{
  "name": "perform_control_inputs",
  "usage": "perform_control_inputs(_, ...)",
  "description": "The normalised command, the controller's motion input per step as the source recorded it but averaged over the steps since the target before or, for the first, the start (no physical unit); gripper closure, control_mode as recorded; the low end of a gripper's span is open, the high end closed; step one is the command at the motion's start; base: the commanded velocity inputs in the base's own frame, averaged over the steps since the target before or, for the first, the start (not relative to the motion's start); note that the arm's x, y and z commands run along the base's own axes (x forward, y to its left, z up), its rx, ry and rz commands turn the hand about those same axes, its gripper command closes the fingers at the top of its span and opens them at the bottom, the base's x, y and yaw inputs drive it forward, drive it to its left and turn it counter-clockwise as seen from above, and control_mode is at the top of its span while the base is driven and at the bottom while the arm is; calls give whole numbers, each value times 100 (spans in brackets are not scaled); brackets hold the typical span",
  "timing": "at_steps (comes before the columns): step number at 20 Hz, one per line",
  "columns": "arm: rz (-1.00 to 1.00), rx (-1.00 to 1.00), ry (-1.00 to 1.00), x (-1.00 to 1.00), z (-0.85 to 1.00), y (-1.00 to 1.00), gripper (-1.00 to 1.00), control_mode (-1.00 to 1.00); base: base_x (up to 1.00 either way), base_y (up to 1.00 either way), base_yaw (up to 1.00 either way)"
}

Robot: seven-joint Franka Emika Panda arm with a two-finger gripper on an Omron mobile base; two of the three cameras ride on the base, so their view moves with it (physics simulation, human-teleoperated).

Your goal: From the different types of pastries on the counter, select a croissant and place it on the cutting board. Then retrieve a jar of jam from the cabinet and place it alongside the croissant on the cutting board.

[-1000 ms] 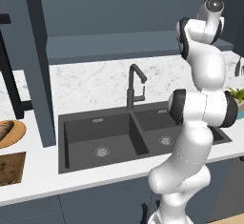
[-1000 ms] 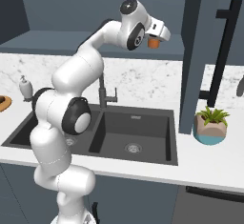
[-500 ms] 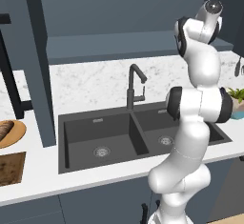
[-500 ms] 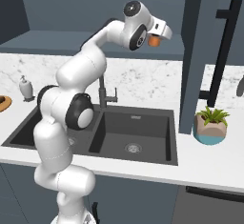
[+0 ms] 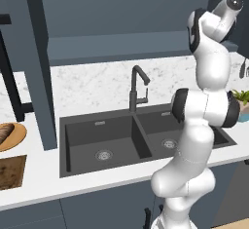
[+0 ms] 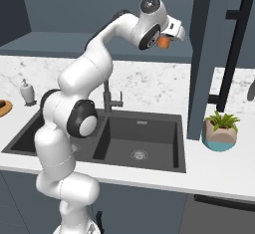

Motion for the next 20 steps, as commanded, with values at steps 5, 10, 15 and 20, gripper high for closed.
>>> perform_control_inputs(5,9,1,-1,-100,1,21,100,-100,0,0,0)
perform_control_inputs(10,5,0,-14,-100,0,42,100,-100,0,0,0)
perform_control_inputs(15,6,0,-11,-100,13,39,100,-100,0,0,0)
perform_control_inputs(20,0,0,6,-100,1,84,100,-100,0,0,0)
